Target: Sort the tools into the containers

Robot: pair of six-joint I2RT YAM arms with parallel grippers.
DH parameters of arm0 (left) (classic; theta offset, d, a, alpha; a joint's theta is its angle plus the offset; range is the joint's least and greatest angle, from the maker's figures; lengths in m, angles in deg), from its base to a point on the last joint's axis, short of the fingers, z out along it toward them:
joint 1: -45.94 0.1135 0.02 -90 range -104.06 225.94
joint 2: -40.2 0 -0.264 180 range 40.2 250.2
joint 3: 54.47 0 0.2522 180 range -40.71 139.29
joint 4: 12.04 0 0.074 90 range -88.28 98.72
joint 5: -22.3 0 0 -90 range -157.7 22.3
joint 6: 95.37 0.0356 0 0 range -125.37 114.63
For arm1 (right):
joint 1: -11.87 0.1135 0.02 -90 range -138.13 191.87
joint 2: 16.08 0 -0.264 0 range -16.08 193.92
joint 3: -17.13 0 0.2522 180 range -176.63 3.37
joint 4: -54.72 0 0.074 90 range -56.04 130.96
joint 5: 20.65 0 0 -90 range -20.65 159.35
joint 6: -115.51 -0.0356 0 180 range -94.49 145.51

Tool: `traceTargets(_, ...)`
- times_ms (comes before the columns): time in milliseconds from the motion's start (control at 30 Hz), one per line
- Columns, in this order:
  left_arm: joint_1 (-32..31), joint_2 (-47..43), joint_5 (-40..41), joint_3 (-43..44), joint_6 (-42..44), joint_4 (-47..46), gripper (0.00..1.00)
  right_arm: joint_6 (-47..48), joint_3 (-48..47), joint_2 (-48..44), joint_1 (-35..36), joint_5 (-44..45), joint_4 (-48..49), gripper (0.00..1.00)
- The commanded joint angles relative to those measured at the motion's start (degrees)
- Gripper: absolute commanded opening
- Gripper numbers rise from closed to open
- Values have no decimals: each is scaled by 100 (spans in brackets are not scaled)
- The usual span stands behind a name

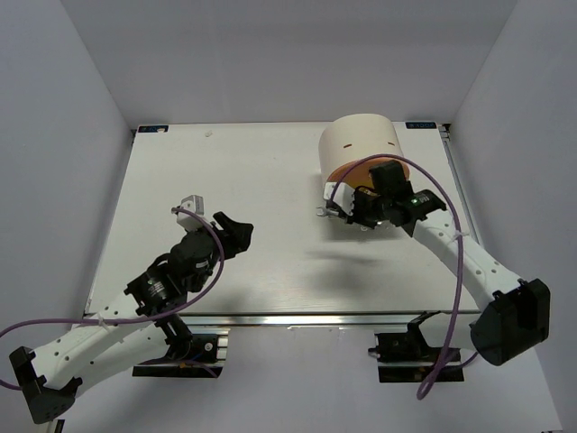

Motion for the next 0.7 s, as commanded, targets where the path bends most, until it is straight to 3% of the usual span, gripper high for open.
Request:
traceTargets(0, 5, -32, -70, -82, 85, -222, 70, 1897, -390, 140, -593, -382, -552, 0)
traceTargets(200, 5, 12, -96, -144, 120, -355, 71, 3368, -864, 816, -1026, -461, -1185, 0)
traceTargets(367, 5, -40, -87, -170, 94, -319, 71, 3405, -873, 1230, -1070, -242, -624, 0)
traceTargets(400, 5, -58, -105, -187, 77, -320, 70, 3440, -882, 1300, -1062, -180, -641, 3)
traceTargets(433, -4, -84, -114, -205, 59, -337, 70, 3440, -917, 1440, -1062, -75, -615, 14)
traceTargets(567, 5, -102, -140, -205, 24, -293, 71, 3168, -979, 1547, -1097, 49, -474, 33)
traceTargets(667, 5, -93, -158, -231, 32, -346, 71, 2887, -1014, 1494, -1123, 14, -465, 38)
